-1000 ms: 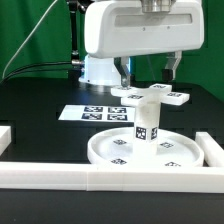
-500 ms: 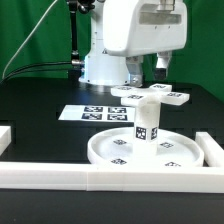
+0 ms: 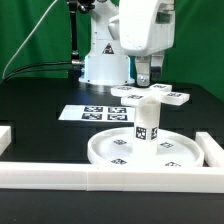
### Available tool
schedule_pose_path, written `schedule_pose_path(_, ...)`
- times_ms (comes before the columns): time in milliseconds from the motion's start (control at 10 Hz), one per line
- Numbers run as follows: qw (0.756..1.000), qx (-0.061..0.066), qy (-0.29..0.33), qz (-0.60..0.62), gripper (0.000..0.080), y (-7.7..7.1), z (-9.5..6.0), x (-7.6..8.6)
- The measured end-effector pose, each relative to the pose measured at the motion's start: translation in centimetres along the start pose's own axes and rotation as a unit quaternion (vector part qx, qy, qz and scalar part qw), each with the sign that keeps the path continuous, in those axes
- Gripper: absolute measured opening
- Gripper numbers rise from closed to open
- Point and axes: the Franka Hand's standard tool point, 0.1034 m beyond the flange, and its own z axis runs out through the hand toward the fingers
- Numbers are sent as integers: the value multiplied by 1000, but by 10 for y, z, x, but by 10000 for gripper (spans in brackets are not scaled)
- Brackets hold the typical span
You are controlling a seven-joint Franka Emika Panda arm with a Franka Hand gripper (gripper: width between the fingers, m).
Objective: Assemble round table
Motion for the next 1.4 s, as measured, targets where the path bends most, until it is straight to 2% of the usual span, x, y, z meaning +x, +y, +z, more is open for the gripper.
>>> schedule_pose_path(200, 995, -5, -3, -101, 649, -2, 6, -6)
schedule_pose_path(500, 983, -1, -12, -184, 649, -8, 9, -5)
schedule_pose_path(1400, 983, 16, -19, -184, 649, -18, 29, -4)
